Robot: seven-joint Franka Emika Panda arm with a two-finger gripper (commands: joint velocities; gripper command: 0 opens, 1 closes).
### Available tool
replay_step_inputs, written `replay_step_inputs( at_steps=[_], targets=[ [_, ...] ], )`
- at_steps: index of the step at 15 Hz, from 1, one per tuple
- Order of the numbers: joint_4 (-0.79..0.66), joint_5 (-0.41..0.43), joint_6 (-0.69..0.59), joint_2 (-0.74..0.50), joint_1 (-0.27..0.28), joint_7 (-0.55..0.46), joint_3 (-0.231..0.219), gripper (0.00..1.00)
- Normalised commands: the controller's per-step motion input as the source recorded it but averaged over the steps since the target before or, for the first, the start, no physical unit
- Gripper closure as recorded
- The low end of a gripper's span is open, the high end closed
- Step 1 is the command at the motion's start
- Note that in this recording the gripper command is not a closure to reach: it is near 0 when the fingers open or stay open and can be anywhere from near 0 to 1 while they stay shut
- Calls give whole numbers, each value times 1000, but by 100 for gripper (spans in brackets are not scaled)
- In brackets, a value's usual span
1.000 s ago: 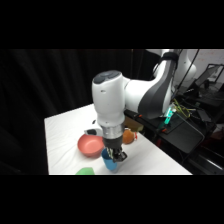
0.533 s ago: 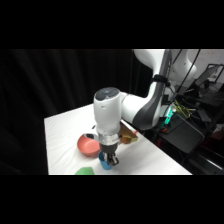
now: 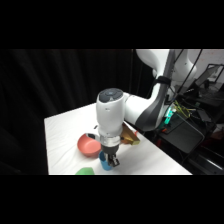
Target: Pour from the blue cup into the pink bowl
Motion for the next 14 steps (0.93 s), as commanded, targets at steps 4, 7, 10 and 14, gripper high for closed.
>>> replay_step_inputs(
  at_steps=[4, 7, 10, 14],
  targets=[
    [-132, -287, -313, -326, 192, 304, -181, 0],
    [-255, -275, -452, -727, 108, 199, -38, 0],
    [-276, -138, -415, -814, -101, -26, 162, 0],
    [-258, 152, -282, -637, -262, -242, 282, 0]
  ],
)
